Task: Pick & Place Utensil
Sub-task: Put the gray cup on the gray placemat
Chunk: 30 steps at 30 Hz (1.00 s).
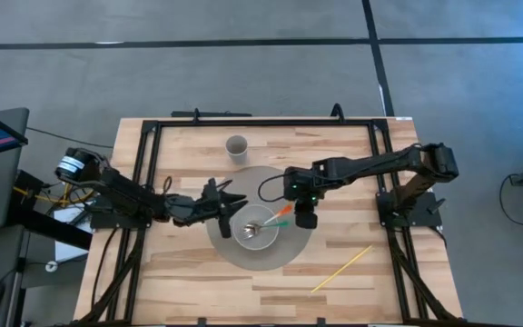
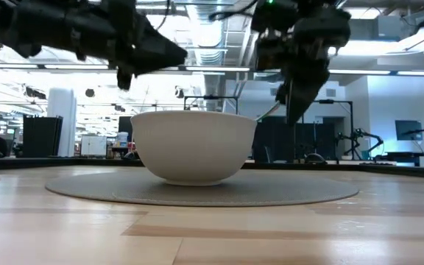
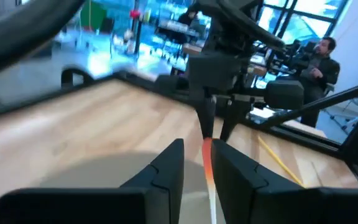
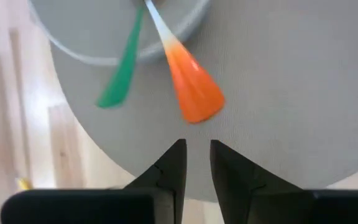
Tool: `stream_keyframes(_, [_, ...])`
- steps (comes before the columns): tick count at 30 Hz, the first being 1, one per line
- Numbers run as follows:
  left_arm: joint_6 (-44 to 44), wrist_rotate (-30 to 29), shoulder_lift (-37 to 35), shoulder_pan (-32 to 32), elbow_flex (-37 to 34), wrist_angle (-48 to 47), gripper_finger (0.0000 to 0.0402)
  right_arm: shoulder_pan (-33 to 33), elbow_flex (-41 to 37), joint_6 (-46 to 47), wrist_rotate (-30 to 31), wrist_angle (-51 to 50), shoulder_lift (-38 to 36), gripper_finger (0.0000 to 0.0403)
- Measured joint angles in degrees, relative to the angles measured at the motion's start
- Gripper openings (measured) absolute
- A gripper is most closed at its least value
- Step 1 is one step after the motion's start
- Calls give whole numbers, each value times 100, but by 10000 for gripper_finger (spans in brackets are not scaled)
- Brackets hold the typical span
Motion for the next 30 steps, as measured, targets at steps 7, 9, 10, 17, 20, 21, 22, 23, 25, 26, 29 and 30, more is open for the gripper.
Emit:
stream_keyframes(7, [1094,14,-644,0,-41,-10,81,556,-3,63,753,81,-787,66])
stream_keyframes(9, [1196,14,-754,0,-41,-16,81,813,-21,17,1131,116,-1009,66])
stream_keyframes(10, [1202,15,-803,10,-41,-21,81,954,-79,-33,1322,170,-1137,66])
stream_keyframes(17, [1204,356,-1327,360,-38,-398,81,1537,-1043,-488,1977,969,-2225,66])
stream_keyframes(20, [1038,934,-1635,777,107,-1299,81,1497,-1561,-727,1975,1459,-2760,66])
stream_keyframes(21, [950,1139,-1723,952,234,-1716,81,1455,-1727,-760,1973,1596,-2943,66])
stream_keyframes(22, [855,1310,-1812,1147,363,-2192,81,1399,-1884,-769,1974,1689,-3122,66])
stream_keyframes(23, [824,1491,-1881,1371,525,-2706,81,1336,-2020,-768,1975,1829,-3280,66])
stream_keyframes(25, [814,1795,-1935,1827,889,-3752,81,1225,-2248,-765,1975,1944,-3584,66])
stream_keyframes(26, [812,1898,-1932,2082,1070,-4211,81,1175,-2339,-746,1975,1998,-3711,66])
stream_keyframes(29, [897,2145,-1840,2808,1486,-5130,81,1053,-2496,-487,1973,2150,-4010,66])
stream_keyframes(30, [1020,2275,-1802,3023,1548,-5306,81,1026,-2503,-378,1973,2130,-4068,66])
